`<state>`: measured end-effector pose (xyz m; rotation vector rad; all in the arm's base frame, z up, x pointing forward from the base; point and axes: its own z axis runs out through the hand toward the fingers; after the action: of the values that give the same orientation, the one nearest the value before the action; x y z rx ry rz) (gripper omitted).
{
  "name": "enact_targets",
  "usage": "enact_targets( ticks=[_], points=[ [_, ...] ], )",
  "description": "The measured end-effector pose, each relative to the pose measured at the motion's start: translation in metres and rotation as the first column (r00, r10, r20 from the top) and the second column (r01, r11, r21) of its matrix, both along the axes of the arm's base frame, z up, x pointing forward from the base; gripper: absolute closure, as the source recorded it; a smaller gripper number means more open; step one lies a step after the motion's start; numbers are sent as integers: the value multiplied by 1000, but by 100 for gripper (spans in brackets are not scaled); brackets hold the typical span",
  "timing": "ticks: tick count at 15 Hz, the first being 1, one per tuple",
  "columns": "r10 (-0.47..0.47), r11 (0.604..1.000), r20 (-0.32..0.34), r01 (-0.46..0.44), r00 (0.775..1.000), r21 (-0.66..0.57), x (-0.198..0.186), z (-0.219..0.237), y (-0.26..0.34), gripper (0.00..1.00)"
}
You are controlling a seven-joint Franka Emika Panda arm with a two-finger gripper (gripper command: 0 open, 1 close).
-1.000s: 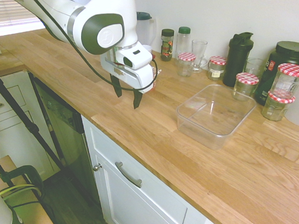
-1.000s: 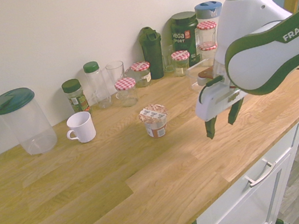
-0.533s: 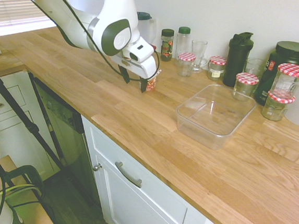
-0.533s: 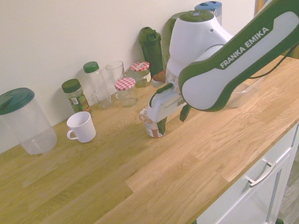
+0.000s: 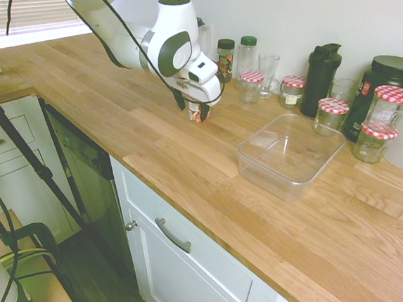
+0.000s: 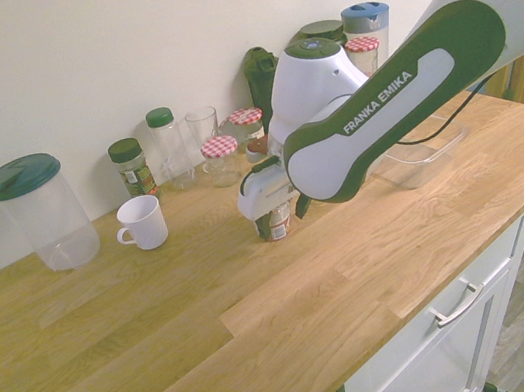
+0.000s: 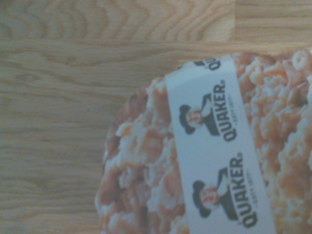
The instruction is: Put the cereal into the container
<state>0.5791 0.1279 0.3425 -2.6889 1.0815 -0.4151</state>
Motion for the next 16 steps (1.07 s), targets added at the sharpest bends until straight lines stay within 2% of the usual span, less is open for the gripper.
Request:
enact_targets(
  ticks=[3,8,12,13,16],
  points=[
    [10,999,46,-12,999,33,5,5,-1,0],
    [44,998,50,-46,998,33,15,-6,11,0],
    [91,996,84,-91,992,-2,25,2,15,0],
    [111,994,93,-108,989,-30,27,6,14,100],
    [149,987,97,-142,984,-77,28,8,17,100]
  ],
)
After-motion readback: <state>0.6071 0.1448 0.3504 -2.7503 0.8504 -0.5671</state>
